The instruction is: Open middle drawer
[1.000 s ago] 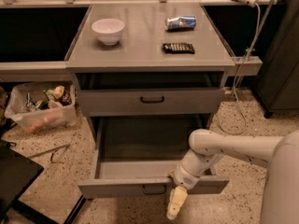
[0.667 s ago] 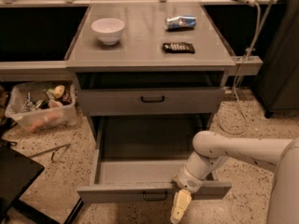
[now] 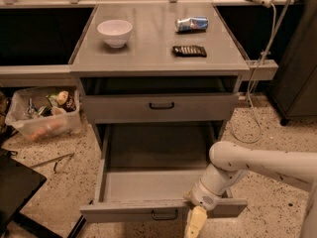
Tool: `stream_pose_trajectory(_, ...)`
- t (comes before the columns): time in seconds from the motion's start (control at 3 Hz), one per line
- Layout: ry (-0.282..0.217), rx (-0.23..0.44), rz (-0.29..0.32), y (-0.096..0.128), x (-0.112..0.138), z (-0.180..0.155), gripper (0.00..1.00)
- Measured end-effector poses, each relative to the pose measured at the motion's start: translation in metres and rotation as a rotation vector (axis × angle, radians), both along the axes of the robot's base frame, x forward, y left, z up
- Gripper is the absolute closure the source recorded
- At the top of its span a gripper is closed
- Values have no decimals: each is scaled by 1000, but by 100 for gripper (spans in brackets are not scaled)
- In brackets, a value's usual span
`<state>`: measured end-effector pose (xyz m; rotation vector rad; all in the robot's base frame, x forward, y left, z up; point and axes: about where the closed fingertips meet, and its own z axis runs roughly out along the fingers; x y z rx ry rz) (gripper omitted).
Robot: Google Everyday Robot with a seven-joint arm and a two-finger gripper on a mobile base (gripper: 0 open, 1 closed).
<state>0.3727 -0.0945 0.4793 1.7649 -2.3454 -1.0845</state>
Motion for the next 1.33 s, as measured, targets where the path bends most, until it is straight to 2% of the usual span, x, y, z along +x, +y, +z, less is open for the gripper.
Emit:
stream_pose_trajectory(0.33,10,3,30,10,12,-11,0)
stream_pose_trajectory(0.67,51,17,63,20,19,-32,0)
stream_pose_trajectory(1.0,87,24,48,17,5,-33,0)
stream_pose_trajectory(1.33,87,24,48,17,6,-33,0)
